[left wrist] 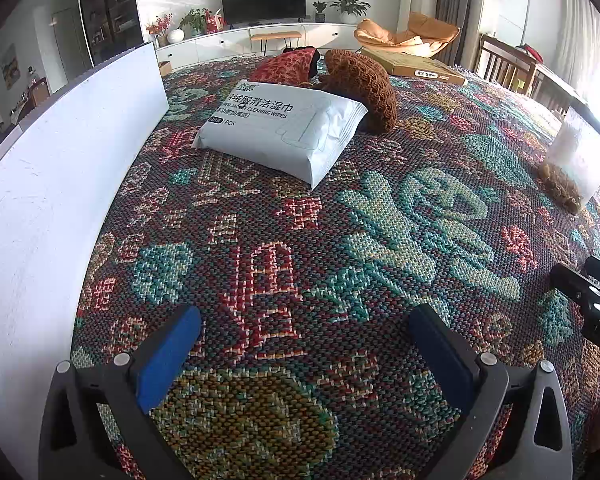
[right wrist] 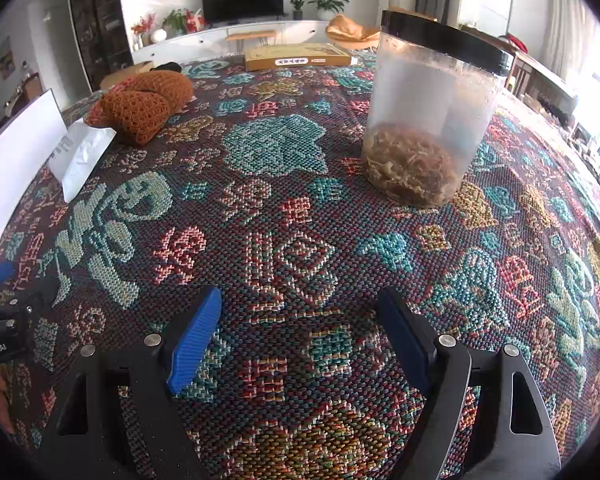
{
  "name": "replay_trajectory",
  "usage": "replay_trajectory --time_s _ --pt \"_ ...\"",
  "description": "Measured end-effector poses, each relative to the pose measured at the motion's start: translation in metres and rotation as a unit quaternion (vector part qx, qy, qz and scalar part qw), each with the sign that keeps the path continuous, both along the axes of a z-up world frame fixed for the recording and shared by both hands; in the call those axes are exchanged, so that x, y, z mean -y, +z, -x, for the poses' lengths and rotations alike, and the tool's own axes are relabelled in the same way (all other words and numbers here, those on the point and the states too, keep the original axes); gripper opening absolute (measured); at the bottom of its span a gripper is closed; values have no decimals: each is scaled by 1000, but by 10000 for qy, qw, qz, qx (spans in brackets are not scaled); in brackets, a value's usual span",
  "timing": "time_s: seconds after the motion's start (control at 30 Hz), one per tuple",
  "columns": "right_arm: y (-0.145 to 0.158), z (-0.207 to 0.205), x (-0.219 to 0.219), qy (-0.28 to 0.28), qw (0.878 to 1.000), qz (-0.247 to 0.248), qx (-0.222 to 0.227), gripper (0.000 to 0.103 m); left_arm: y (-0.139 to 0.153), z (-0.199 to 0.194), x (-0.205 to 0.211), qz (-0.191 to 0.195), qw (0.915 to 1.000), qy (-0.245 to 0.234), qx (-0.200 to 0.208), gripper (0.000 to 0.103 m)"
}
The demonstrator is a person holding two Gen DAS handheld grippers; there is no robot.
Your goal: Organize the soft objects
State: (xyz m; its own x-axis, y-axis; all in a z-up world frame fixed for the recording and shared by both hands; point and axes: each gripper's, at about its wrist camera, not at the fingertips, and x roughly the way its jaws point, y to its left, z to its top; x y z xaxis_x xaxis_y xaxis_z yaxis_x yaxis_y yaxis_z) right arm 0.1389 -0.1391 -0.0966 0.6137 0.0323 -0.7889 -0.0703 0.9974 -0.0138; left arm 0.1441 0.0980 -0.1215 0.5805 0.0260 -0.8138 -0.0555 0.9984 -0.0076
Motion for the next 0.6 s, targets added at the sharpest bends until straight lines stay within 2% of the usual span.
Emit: replay_trajectory --time_s 0.6 --pt "0 0 1 3 10000 -2 -4 84 0 0 0 1 10000 3 2 103"
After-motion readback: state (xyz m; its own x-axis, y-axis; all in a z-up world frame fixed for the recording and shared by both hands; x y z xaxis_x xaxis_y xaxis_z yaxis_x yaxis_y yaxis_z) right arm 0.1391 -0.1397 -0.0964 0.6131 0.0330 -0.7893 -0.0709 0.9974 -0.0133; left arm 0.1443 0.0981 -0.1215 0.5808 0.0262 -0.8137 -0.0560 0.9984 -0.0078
